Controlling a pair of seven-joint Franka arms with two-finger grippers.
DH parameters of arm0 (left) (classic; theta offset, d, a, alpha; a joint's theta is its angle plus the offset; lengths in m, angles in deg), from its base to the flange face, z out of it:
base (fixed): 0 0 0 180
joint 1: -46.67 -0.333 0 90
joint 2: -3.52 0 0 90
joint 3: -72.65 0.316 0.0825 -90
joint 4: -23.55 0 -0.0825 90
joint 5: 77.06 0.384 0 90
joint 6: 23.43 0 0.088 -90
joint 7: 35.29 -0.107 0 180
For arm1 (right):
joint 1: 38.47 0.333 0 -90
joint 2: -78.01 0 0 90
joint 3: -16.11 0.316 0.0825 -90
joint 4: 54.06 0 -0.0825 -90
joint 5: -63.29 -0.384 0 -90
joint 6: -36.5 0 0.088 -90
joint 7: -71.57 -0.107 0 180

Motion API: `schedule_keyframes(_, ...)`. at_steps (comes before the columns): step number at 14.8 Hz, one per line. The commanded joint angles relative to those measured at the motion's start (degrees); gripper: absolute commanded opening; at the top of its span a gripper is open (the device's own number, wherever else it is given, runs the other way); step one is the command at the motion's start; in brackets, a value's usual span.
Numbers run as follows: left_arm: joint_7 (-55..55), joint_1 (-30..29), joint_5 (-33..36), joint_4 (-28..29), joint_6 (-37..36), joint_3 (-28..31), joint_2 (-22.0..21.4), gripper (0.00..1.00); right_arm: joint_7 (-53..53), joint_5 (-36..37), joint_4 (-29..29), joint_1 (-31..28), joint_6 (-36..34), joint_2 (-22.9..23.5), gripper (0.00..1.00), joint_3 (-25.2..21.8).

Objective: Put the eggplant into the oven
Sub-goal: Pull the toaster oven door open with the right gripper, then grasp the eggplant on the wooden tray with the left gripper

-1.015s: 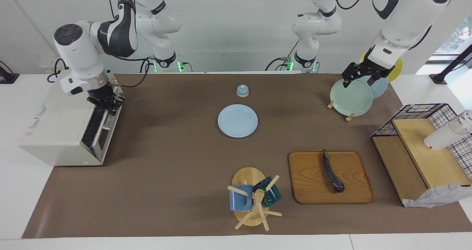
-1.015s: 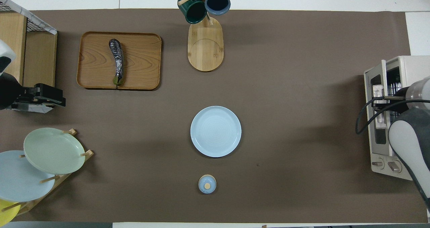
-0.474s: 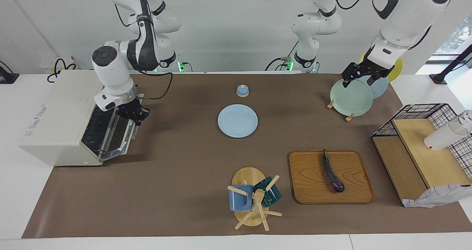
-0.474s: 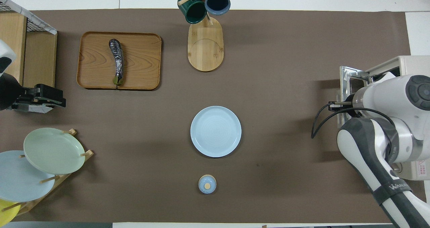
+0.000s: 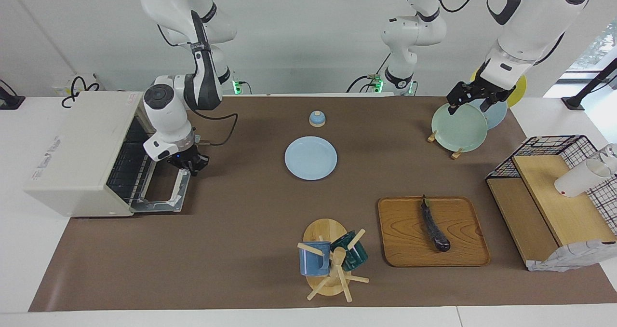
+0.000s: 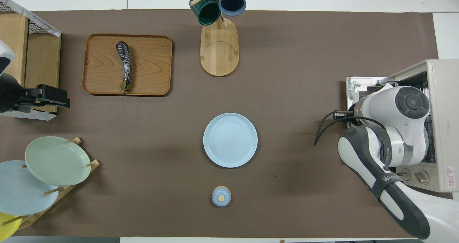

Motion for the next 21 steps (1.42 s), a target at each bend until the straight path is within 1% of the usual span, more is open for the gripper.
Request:
schedule_keyframes(1, -0.95, -0.09, 0.85, 1.57, 7.57, -0.53, 2.95, 1.0, 0.12, 0.57, -1.07, -0.96, 1.94, 1.33, 0.0, -1.72)
schedule_keyframes(3, -0.95, 0.18, 0.24, 0.69, 12.31, -0.61, 8.22, 1.0, -4.44, 0.57, -1.51, 1.5, 1.33, 1.33, 0.0, -1.63)
schedule_keyframes(5, -1.04, 1.31, -0.3, -0.45, 18.28, -0.53, 15.07, 1.0, -5.95, 0.48, -2.73, 4.5, -1.3, 0.54, 0.0, -1.72)
schedule_keyframes(6, -1.04, 1.5, -0.3, -0.46, 23.18, -0.61, 18.67, 1.0, -5.69, 0.39, -3.7, 4.24, -4.1, -0.51, 0.0, -1.72)
schedule_keyframes(8, -0.95, 2.02, -0.12, -0.72, 30.15, -0.53, 25.0, 1.0, -4.12, 0.39, -5.72, 4.68, -12.0, -3.23, 0.0, -1.72)
schedule_keyframes(10, -1.04, 2.72, 0.32, -3.52, 32.98, -0.53, 30.55, 1.0, -3.84, 0.39, -8.44, 5.21, -18.34, -5.61, 0.0, -1.63)
schedule_keyframes(11, -1.13, 2.9, 0.49, -4.75, 33.42, -0.53, 32.14, 1.0, -3.84, 0.39, -10.98, 5.64, -23.15, -6.23, 0.0, -1.63)
schedule_keyframes(14, -1.48, 3.17, 0.67, -4.68, 37.11, -0.53, 34.26, 1.0, -3.84, 0.39, -18.45, 5.39, -35.47, -7.55, 0.0, -1.72)
schedule_keyframes(15, -1.83, 3.34, 0.67, -4.42, 37.47, -0.53, 34.26, 0.99, -3.84, 0.39, -20.47, 5.12, -39.16, -8.33, 0.06, -1.72)
schedule_keyframes(16, -2.79, 3.43, 0.58, -4.33, 37.39, -0.53, 34.26, 0.95, -3.84, 0.39, -21.45, 5.03, -41.72, -9.47, 0.12, -1.72)
schedule_keyframes(17, -3.58, 3.61, 0.58, -4.15, 37.65, -0.53, 34.26, 0.88, -3.84, 0.39, -22.07, 4.95, -43.23, -10.88, 0.14, -1.8)
schedule_keyframes(18, -4.2, 3.69, 0.58, -3.63, 38.0, -0.53, 34.26, 0.75, -3.67, 0.48, -22.69, 4.86, -44.81, -12.11, 0.18, -2.07)
schedule_keyframes(19, -4.64, 3.87, 0.5, -3.27, 38.61, -0.44, 34.26, 0.6, -3.32, 0.57, -23.56, 4.86, -47.43, -13.17, 0.27, -2.15)
schedule_keyframes(20, -4.9, 3.87, 0.5, -2.83, 39.31, -0.44, 34.18, 0.36, -2.36, 0.65, -24.96, 4.86, -49.9, -13.35, 0.29, -2.33)
schedule_keyframes(21, -4.99, 3.87, 0.5, -2.83, 39.23, -0.53, 34.18, 0.13, -1.57, 0.83, -26.8, 4.77, -51.75, -13.18, 0.39, -2.33)
